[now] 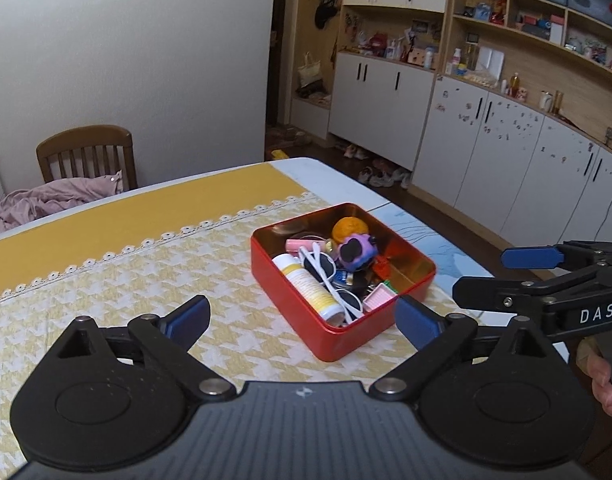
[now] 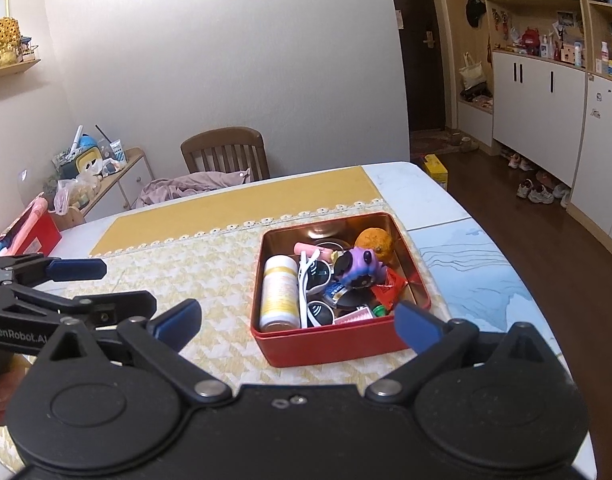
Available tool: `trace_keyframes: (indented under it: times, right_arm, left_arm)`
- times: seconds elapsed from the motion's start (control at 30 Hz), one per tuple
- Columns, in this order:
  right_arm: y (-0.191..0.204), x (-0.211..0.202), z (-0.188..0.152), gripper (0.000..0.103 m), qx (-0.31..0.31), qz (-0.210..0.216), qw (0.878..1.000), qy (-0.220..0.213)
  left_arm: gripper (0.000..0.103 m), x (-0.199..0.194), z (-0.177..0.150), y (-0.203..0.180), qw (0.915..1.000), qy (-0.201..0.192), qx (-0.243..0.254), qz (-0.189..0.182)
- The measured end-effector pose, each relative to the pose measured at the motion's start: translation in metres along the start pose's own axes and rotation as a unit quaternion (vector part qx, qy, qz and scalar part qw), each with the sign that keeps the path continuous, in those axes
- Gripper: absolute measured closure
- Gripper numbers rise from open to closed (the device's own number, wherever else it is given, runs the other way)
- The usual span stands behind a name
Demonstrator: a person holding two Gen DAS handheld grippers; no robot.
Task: Organize rigid objects
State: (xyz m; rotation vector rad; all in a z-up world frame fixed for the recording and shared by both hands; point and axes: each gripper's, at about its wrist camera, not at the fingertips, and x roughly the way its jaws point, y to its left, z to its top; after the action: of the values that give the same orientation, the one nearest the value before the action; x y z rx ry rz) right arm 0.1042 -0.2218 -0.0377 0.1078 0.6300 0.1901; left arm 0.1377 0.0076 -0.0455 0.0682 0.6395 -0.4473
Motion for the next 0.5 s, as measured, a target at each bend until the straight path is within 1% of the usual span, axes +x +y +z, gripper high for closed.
trace_keyframes:
  times: [0.13,0.27,0.4,0.5]
  right_arm:
    - [0.005,-0.008,-0.003,0.0,0.003,-0.006,1.0,-0.01]
    - [0.008,-0.014,-0.006,0.0,0.009,-0.005,1.0,-0.016]
    - [0.008,-0.015,-0.008,0.0,0.017,-0.008,1.0,-0.015]
    - [0.007,-0.014,-0.011,0.0,0.022,-0.011,1.0,-0.012]
  left_arm:
    - [0.003,-0.005,-0.004,-0.001,1.0,-0.001,0.001,-0.004]
    - [0.003,-0.01,-0.008,-0.005,0.9999,-0.006,0.013,-0.002]
    - [0.003,-0.013,-0.01,-0.011,0.9995,-0.009,0.032,-0.002]
    - [0.003,-0.013,-0.01,-0.012,0.9994,-0.007,0.034,-0.004]
